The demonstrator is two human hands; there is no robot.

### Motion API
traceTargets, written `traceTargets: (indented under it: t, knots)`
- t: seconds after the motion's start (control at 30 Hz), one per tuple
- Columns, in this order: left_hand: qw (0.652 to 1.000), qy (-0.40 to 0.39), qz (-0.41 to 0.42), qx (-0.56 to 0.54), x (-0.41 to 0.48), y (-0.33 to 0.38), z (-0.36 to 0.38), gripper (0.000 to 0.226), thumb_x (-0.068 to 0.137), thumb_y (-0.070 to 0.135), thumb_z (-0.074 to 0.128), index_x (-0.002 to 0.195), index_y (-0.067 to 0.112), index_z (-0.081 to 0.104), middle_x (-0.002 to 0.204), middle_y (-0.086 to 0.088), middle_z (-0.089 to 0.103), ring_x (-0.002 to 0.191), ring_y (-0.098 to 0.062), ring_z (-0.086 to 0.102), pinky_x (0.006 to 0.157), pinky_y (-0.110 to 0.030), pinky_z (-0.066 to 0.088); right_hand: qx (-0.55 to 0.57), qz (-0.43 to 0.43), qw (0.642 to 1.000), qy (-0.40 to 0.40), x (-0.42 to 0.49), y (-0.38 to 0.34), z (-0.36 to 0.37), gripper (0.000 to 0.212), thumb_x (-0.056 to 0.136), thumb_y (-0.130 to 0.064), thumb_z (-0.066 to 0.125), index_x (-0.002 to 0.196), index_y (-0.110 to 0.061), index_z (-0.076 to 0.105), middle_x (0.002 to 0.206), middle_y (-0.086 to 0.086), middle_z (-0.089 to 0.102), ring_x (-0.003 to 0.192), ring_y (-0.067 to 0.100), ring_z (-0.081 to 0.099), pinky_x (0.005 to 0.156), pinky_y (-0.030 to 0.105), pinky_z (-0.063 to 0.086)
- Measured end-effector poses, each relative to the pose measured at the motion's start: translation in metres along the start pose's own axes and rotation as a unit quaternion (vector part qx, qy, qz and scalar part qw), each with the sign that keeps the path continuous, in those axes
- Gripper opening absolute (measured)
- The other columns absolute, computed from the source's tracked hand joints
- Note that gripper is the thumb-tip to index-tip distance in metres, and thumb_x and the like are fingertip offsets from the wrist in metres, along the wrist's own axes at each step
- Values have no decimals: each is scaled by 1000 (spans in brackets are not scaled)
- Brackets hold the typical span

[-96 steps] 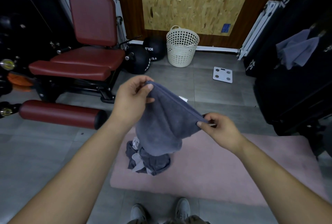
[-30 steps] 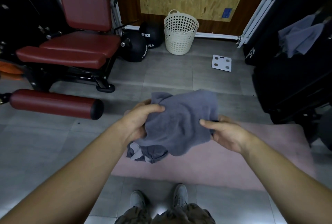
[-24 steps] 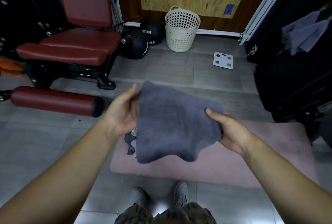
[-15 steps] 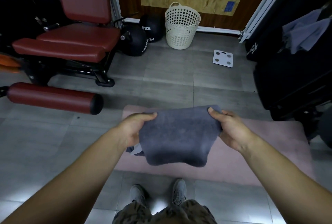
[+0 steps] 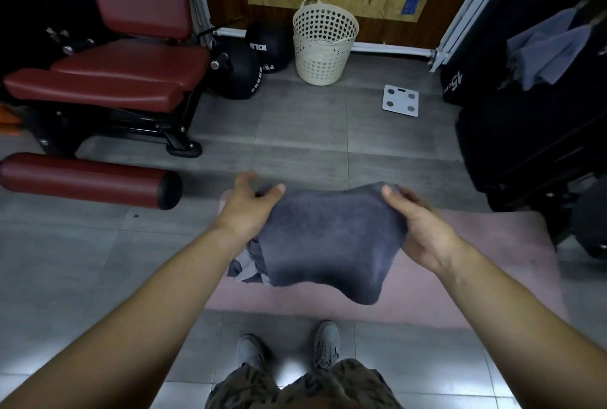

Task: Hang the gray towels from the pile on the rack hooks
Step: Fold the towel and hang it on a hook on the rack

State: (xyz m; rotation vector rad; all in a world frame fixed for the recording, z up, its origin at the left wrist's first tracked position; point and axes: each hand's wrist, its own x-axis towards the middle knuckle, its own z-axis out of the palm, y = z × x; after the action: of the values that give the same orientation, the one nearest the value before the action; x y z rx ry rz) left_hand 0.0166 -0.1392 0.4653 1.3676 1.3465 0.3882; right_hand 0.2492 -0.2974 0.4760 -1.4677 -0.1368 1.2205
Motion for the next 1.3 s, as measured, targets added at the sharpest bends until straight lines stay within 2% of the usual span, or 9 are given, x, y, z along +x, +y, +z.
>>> traceTargets:
  t: [0.17,0.27,0.43,0.67,0.73,0.9,1.07,1.17,1.3]
  knots:
    - [978,-187,64,71,-4,-5,-8,62,67,6,89,119,24,60,101,12,69,96,0,68,80,-14,53,-251,-52,966,-20,-5,14,-5,59,75,7,80,128,-11,61,106,6,75,97,14,72,79,15,54]
    - [963,-176,127,158,-1,-5,-6,45,72,-2,82,104,26,68,94,22,63,80,19,60,72,-3,45,-384,-75,920,-24,-8,15,-10,46,74,6,79,111,-19,68,99,-4,75,83,-2,69,71,10,51]
    - [946,-158,177,222,12,0,2,29,85,14,75,101,38,70,91,25,68,85,6,63,73,-3,41,-529,-139,837,9,-6,15,-22,22,87,-7,67,77,-26,67,83,-2,69,76,16,63,61,17,47]
    - [962,-118,206,133,27,27,7,23,90,14,70,108,28,67,101,14,69,90,2,62,74,-6,45,-189,-123,974,12,-16,-5,-15,17,102,-6,53,107,-16,66,96,1,74,88,15,73,66,39,62]
    - [969,-95,201,104,29,35,8,36,88,17,74,120,26,62,111,11,65,100,-5,60,73,-3,44,-153,-134,979,33,-15,-11,-17,20,102,-10,54,115,-21,64,105,-2,72,96,16,72,68,42,62]
    - [981,-150,121,-38,34,48,14,37,90,7,71,117,28,58,112,-16,63,98,-31,68,58,-33,60,-215,-194,957,32,-17,-25,-29,26,89,-4,71,111,-19,69,103,3,75,96,15,72,76,32,60]
    - [981,-152,102,-64,35,61,39,34,85,6,77,107,27,60,101,-13,70,85,-24,73,65,-35,62,-168,-189,965,67,-17,-26,-50,22,86,2,72,104,-11,70,74,1,69,56,11,56,49,22,45]
    - [979,-162,106,-63,38,73,63,34,84,9,78,106,28,61,103,-17,70,84,-22,72,64,-33,60,-102,-176,974,96,-12,-26,-73,8,93,-7,67,101,-9,67,68,7,57,53,16,43,44,25,37]
    - [967,-205,149,-16,44,87,102,53,71,8,88,109,31,60,105,-7,69,90,-14,67,70,-27,56,-95,-156,974,136,-4,-35,-99,15,95,-13,65,110,-18,66,66,3,61,52,13,51,45,23,43]
